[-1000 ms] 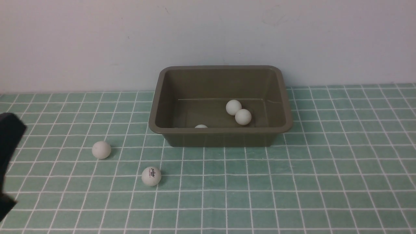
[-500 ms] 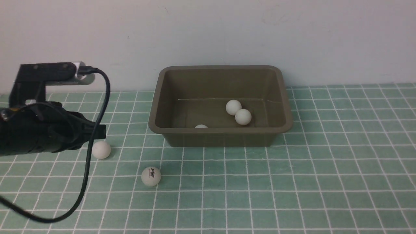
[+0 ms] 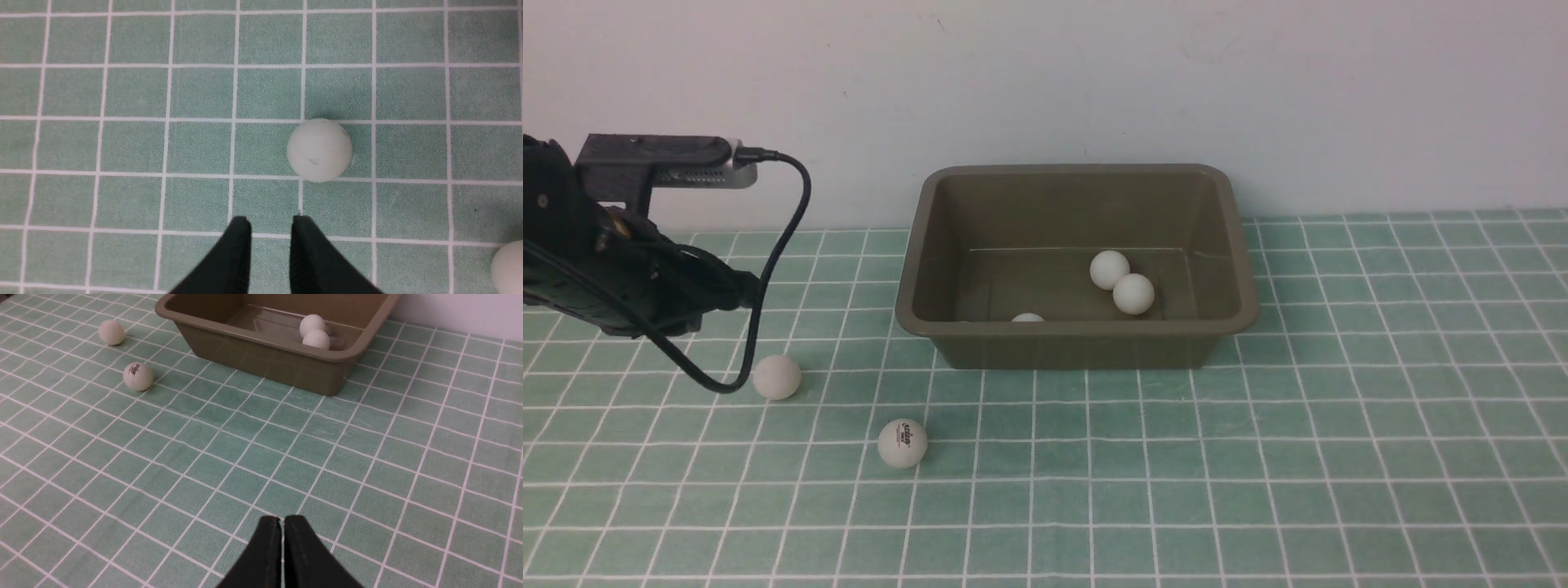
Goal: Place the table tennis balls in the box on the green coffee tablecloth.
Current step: 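Reach for and grasp a ping pong ball on the table beside the basket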
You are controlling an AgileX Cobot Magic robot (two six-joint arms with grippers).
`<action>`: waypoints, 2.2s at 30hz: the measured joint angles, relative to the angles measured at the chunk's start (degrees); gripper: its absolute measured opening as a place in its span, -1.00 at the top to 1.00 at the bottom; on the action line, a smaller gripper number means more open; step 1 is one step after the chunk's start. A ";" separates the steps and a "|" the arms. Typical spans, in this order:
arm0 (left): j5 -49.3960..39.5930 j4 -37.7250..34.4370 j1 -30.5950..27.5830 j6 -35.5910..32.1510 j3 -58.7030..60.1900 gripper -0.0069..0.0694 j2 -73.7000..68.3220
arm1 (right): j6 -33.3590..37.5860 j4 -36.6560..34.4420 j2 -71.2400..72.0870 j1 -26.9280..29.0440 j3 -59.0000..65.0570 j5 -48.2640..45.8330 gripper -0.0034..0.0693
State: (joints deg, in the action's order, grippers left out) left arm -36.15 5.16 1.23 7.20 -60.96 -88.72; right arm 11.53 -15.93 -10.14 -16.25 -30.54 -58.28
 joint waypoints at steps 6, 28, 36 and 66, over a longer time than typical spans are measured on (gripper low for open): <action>-0.29 -4.21 0.00 -1.02 0.00 -0.15 -2.45 | 0.00 0.00 0.00 0.00 0.00 -0.02 0.90; 6.57 -6.72 0.00 -4.30 -7.94 -0.74 -19.71 | 0.00 -0.66 0.00 0.00 0.00 -1.02 0.90; 4.49 -8.26 0.00 -4.46 -10.00 -0.65 -24.10 | 0.00 -1.28 0.00 0.00 0.00 -1.02 0.90; -21.39 -20.61 12.12 -18.43 -45.92 -0.10 -22.59 | 0.00 -2.56 0.00 0.00 0.00 -1.02 0.90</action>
State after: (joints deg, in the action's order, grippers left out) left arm -57.54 -15.45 13.35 -11.23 -106.88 -111.31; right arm 11.53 -18.49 -10.14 -16.25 -30.54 -59.30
